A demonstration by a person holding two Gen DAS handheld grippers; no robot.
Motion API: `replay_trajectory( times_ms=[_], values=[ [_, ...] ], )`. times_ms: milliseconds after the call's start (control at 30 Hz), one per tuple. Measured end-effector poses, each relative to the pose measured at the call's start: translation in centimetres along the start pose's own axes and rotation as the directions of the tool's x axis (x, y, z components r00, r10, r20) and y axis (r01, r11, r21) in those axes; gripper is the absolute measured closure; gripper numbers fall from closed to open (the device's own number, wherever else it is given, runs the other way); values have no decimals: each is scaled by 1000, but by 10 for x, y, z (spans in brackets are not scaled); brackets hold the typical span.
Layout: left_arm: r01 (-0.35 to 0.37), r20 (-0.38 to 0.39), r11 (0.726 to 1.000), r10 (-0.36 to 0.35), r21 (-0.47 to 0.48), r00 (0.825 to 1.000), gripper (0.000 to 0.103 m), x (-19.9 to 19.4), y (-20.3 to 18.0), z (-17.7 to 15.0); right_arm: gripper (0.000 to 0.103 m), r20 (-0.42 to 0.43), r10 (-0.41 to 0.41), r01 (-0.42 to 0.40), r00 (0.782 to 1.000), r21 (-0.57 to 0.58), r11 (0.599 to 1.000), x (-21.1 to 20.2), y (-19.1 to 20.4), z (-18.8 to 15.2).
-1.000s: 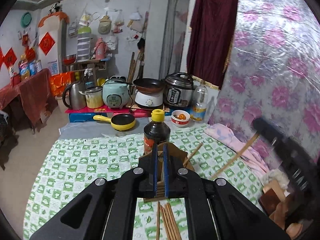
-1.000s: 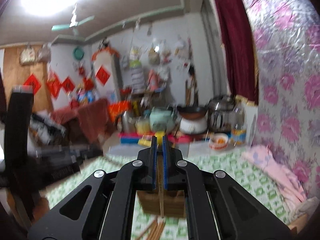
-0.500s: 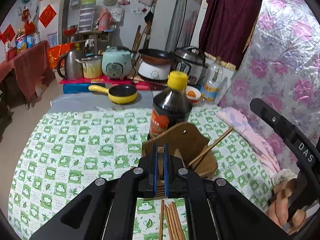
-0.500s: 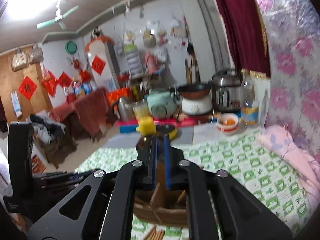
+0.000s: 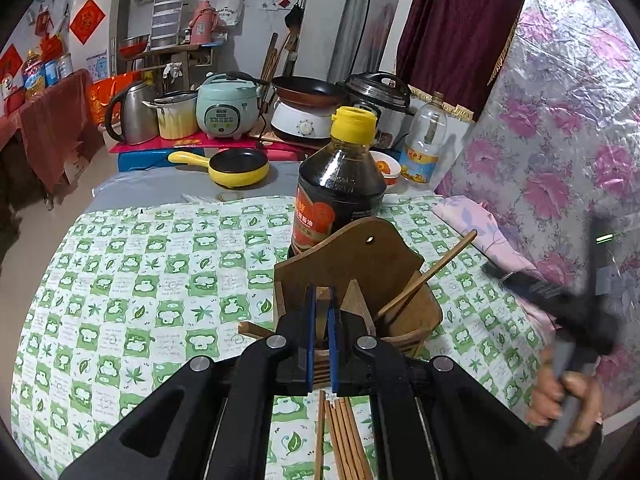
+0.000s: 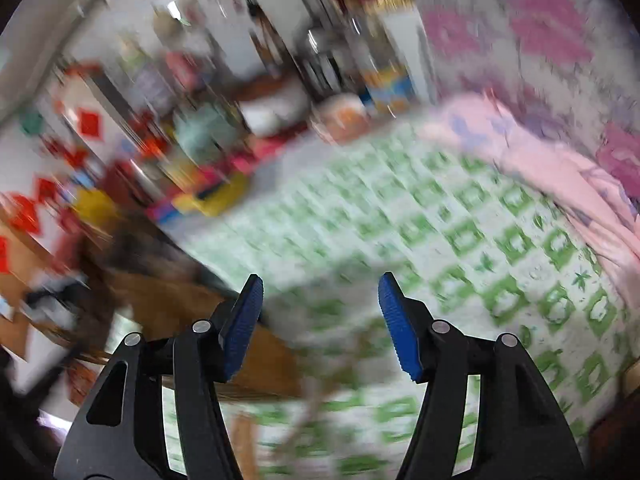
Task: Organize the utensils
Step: 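Lift both held chopsticks up and carry them over the wooden holder, then lower both chopsticks into the holder and open both grippers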
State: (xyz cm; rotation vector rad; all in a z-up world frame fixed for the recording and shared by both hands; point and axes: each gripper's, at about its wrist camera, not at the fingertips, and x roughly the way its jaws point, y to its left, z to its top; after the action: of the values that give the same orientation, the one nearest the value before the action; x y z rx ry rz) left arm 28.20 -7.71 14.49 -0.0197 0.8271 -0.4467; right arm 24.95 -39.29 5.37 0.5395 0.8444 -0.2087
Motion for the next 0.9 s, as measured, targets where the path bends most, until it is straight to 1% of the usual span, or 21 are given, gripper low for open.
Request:
replay_trajectory(
  times_ms=[67,133,200,233,267,300,333,367,433,467,500,533,600,667,733,800,833,900],
  values=[
    [0,-3,1000,0,0,1000,97,1,-1,0,46,-114,-53,52,992,-13,999,41,-8,-8],
    [0,-3,1000,0,4,1000,97,1,-1,-1,51,-207,-79,77,975,-17,997,77,-16,-18],
    [0,-2,1000,0,3,1000,97,2,-1,-1,61,-250,-119,118,961,-17,993,100,-20,-28],
    [-1,-3,1000,1,3,1000,97,2,-1,-1,63,-270,-123,123,955,-15,992,110,-21,-33],
    [-1,-3,1000,2,1,1000,97,2,-1,-1,66,-270,-129,130,954,-17,991,115,-20,-37],
    [-2,-4,1000,2,0,1000,97,2,-1,0,83,-239,-159,155,958,-36,987,116,-18,-38],
    [-1,-6,1000,1,-3,1000,97,2,-1,0,86,-238,-186,176,953,-59,983,120,-15,-40],
    [-1,-7,1000,1,-4,1000,97,2,0,0,88,-236,-168,159,957,-54,986,123,-15,-41],
    [-2,-7,1000,2,-6,1000,97,2,0,0,90,-219,-171,162,961,-57,985,125,-15,-42],
    [-1,-7,1000,1,-5,1000,97,2,0,0,93,-220,-150,144,964,-44,989,124,-16,-42],
    [-3,-4,1000,3,-5,1000,97,1,1,0,96,-222,-110,111,969,-8,994,120,-14,-40],
    [-3,-1,1000,3,-4,1000,97,1,1,0,96,-215,-84,88,973,14,996,116,-16,-38],
    [0,1,1000,0,-5,1000,97,-1,2,1,97,-174,-55,61,983,34,998,95,-14,-23],
    [-1,2,1000,1,-7,1000,97,-1,3,1,97,-98,-25,29,995,37,999,68,-9,-12],
    [-2,4,1000,2,-10,1000,97,-2,4,2,97,-10,23,-23,1000,32,999,34,0,-2],
    [-3,3,1000,3,-12,1000,97,-2,5,2,97,67,43,-43,997,10,999,7,9,1],
    [-4,2,1000,4,-13,1000,97,-2,4,2,97,127,54,-53,990,-13,999,-14,16,2],
    [-4,-2,1000,4,-14,1000,97,-1,4,2,97,213,64,-55,975,-48,997,-42,28,2]
  ],
)
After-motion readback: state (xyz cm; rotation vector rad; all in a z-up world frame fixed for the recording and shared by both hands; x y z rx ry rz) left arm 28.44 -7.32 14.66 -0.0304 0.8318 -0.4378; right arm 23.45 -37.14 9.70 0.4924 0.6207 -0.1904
